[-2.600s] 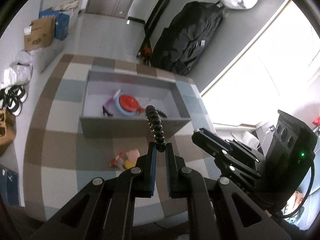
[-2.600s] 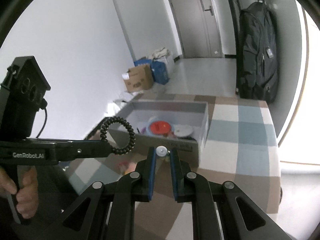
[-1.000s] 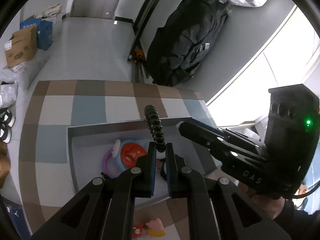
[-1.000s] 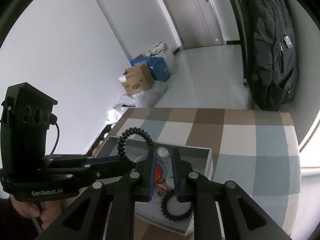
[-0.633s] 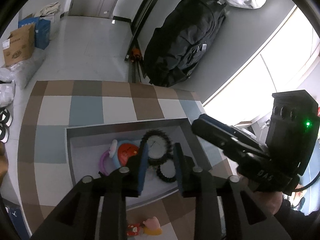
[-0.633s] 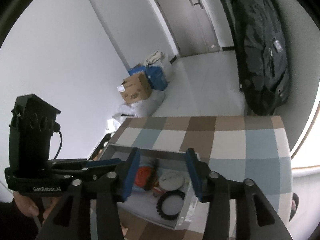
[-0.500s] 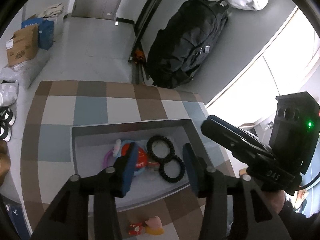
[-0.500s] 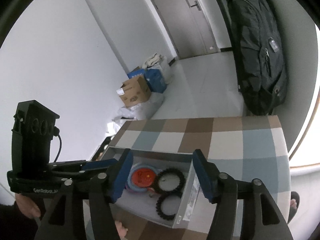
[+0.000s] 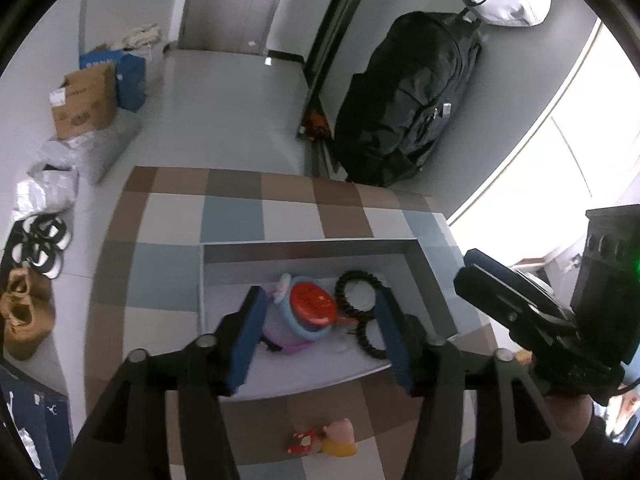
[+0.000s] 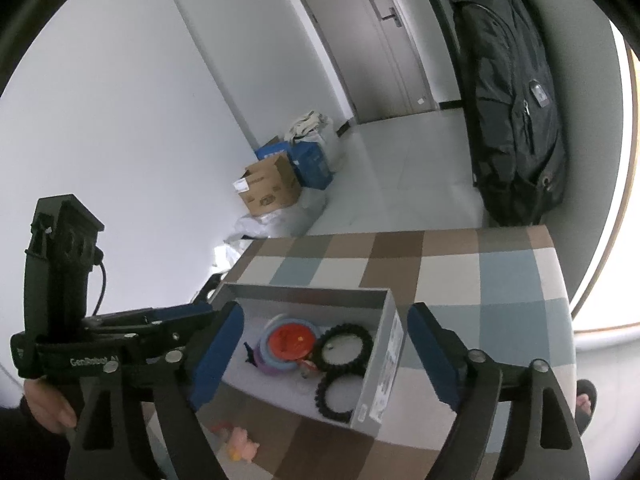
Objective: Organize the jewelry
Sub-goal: 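Move both tools back toward the pink pig figure and red clip, then close the right tool on the pink pig figure, then close the left tool on the red-and-clear clip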
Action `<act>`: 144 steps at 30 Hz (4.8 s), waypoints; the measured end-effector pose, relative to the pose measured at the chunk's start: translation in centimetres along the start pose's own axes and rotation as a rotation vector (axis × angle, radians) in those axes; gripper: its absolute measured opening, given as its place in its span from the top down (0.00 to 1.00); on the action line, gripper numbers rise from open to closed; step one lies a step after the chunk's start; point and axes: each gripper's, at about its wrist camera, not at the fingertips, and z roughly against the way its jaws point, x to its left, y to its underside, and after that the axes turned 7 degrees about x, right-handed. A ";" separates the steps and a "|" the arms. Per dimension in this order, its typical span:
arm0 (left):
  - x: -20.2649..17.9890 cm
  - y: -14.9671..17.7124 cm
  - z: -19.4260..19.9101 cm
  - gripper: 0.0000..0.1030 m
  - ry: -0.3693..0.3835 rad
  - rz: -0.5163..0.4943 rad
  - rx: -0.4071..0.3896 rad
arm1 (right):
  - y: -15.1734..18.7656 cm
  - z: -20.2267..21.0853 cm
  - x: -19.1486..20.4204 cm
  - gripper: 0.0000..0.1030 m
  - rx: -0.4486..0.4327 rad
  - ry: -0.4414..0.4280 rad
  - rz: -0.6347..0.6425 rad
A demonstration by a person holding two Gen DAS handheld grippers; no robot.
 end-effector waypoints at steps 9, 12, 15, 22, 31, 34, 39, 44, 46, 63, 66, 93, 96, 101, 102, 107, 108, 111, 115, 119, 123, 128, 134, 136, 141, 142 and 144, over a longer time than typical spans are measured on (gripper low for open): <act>-0.5 1.5 1.2 0.35 -0.107 -0.008 -0.060 | 1.5 1.0 1.4 0.03 -0.021 0.019 0.032; -0.5 2.1 1.6 0.33 -0.137 -0.007 -0.083 | 1.8 1.4 1.6 0.01 -0.031 0.016 0.031; -0.4 2.7 1.8 0.32 -0.161 0.000 -0.098 | 2.1 1.7 1.9 0.00 -0.036 0.017 0.032; -0.2 4.1 1.6 0.23 -0.191 0.014 -0.094 | 3.6 1.7 2.7 0.00 -0.012 0.031 0.047; 0.6 6.3 1.9 0.22 -0.228 0.019 -0.087 | 5.9 1.1 4.6 0.00 0.050 0.039 0.075; 1.0 6.4 2.2 0.22 -0.224 0.030 -0.089 | 6.8 0.8 4.9 0.00 0.074 0.042 0.078; 2.2 6.5 2.5 0.22 -0.225 0.067 -0.073 | 8.0 0.1 5.3 0.00 0.109 0.047 0.069; 3.2 6.7 2.7 0.22 -0.229 0.097 -0.062 | 8.5 -0.5 5.9 0.00 0.135 0.051 0.078; 3.4 6.7 2.5 0.22 -0.256 0.095 -0.050 | 8.7 -1.0 6.0 0.00 0.151 0.036 0.076; 4.2 6.5 2.9 0.22 -0.208 0.108 -0.030 | 8.5 -4.3 6.6 0.39 0.254 -0.020 0.041; 4.2 6.6 2.9 0.22 -0.206 0.108 -0.030 | 8.6 -5.0 6.8 0.48 0.274 -0.010 0.051; 4.4 6.7 2.1 0.22 -0.188 0.109 0.005 | 8.6 -3.9 6.4 0.84 0.236 -0.027 0.035; 3.9 6.7 2.1 0.22 -0.184 0.093 0.002 | 8.7 -3.0 6.3 0.84 0.219 -0.014 0.031; 3.0 6.9 1.7 0.22 -0.161 0.061 0.011 | 8.5 -1.6 5.5 0.84 0.189 0.002 0.005; 2.8 6.9 1.6 0.22 -0.158 0.056 0.014 | 8.5 -1.4 5.3 0.84 0.184 0.006 0.001; 1.9 7.1 1.4 0.22 -0.145 0.030 0.021 | 8.4 0.1 4.6 0.84 0.155 0.030 -0.013; 1.8 7.1 1.5 0.22 -0.138 0.028 0.019 | 8.4 0.3 4.6 0.84 0.149 0.031 -0.016; 1.4 7.1 1.4 0.22 -0.113 0.022 0.024 | 8.3 1.4 4.1 0.84 0.133 0.030 -0.026; 0.5 7.4 0.4 0.22 -0.098 -0.001 0.050 | 8.5 2.4 3.6 0.84 0.116 0.026 -0.040; -0.6 7.8 -0.5 0.22 -0.116 -0.055 0.079 | 8.5 2.9 3.3 0.84 0.106 0.016 -0.053; -1.2 8.2 -0.9 0.23 -0.147 -0.089 0.091 | 8.7 3.4 2.8 0.84 0.094 0.011 -0.067; -1.4 8.4 -1.7 0.42 -0.168 -0.113 0.118 | 8.8 3.7 2.2 0.84 0.088 0.001 -0.087; -2.1 8.7 -2.4 0.75 -0.205 -0.162 0.141 | 8.9 4.1 1.9 0.84 0.080 -0.004 -0.095; -2.4 8.8 -2.3 0.75 -0.211 -0.177 0.147 | 9.0 4.1 1.9 0.84 0.080 -0.006 -0.098; -3.0 9.1 -2.4 0.76 -0.226 -0.203 0.143 | 9.1 4.2 1.8 0.84 0.079 -0.007 -0.099; -3.1 9.2 -2.3 0.76 -0.231 -0.210 0.140 | 9.1 4.2 1.7 0.84 0.079 -0.008 -0.099; -3.2 9.2 -2.2 0.76 -0.227 -0.212 0.136 | 9.1 4.2 1.8 0.84 0.079 -0.007 -0.096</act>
